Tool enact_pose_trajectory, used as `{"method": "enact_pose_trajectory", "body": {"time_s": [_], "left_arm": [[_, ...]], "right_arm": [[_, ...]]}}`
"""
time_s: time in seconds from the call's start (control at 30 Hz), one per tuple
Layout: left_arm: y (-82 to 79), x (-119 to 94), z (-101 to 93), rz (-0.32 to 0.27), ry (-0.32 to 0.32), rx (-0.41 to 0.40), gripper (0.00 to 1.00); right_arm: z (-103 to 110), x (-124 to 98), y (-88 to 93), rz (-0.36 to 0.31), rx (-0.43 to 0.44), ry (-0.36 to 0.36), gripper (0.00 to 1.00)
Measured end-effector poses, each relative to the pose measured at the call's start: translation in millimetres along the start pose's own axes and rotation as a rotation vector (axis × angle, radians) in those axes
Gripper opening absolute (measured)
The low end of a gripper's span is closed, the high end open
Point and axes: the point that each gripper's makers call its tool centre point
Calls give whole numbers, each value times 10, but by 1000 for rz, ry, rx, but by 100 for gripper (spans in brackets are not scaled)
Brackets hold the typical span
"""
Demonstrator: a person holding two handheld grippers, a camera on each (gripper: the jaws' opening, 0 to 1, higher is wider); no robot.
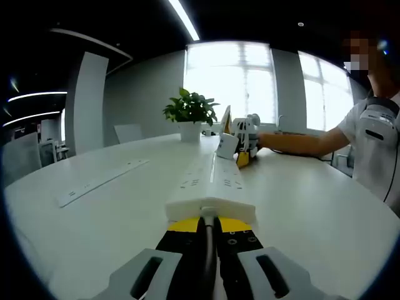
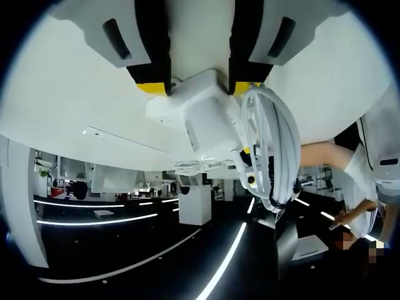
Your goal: Straighten the power strip on the desk, plug the charger into it
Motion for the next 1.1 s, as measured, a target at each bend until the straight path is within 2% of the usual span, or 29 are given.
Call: {"method": "enact_pose_trajectory", "body": {"time_s": [0.27,0.7,1.1], "left_arm": [[15,-50,-39,-1,-6,-3,11],[-1,-98,-125,-3,-29,-8,11],[3,-175,-61,-2,-30,-11,11]], "right_arm": [[152,-44,8,1,1,12,34],[271,-53,11,3,2,10,32],[364,-44,9,4,-10,-10,31]]}}
Point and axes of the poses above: the point that each gripper's makers call its tool centre point, and the gripper's own axes: x roughly forward along the fingers, z roughly to its left, y roughly out of its underside, and after that the axes turned 2 degrees about -z, right-handed
